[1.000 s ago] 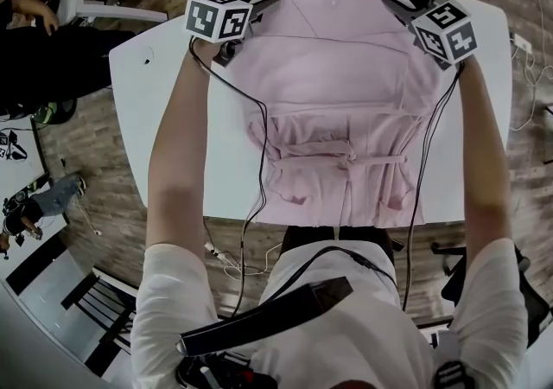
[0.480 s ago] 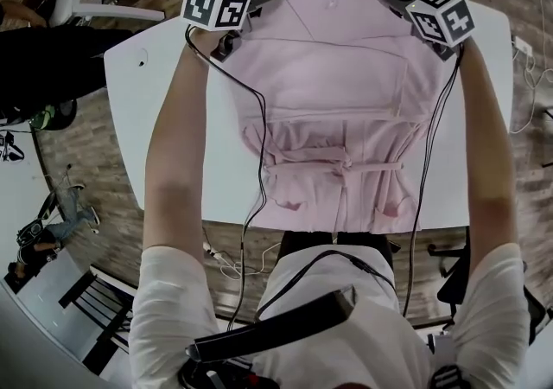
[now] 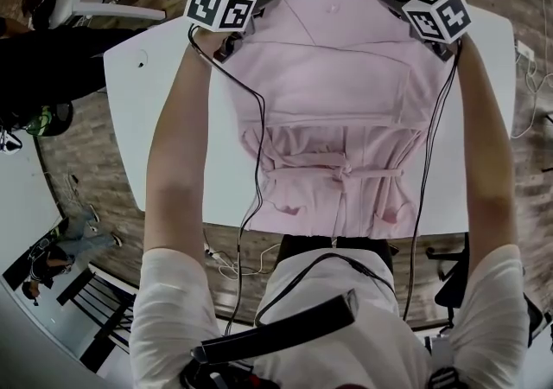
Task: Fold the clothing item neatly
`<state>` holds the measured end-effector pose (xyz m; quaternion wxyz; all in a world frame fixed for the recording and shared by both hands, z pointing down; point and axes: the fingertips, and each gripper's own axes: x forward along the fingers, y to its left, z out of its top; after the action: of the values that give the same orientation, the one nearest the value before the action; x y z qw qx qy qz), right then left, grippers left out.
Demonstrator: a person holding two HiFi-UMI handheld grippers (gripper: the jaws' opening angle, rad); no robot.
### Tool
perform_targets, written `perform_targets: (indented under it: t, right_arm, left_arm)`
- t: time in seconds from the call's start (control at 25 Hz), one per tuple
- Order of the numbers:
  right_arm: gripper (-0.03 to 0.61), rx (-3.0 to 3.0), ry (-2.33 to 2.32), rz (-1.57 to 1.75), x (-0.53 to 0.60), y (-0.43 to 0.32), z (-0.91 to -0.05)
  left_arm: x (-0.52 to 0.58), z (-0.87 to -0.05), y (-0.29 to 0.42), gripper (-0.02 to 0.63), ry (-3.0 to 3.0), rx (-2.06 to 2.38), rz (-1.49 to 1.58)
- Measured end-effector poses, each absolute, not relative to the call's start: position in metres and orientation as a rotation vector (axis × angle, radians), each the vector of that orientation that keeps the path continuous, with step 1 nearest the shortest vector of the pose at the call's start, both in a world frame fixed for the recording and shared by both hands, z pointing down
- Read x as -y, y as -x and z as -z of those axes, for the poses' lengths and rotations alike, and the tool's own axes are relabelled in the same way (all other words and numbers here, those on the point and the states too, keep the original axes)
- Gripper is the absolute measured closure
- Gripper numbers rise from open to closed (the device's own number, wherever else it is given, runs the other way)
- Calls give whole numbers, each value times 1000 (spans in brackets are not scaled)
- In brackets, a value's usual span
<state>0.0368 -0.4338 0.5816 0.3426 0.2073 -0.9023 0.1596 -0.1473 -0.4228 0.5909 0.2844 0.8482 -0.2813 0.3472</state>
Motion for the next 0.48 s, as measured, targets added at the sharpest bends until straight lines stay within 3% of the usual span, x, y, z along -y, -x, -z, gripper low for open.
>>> perform_targets:
  t: [0.48]
  right_arm:
    - [558, 2433, -528, -227, 402, -39, -525]
  left_arm:
    - [401, -539, 144, 598, -2456, 788, -845]
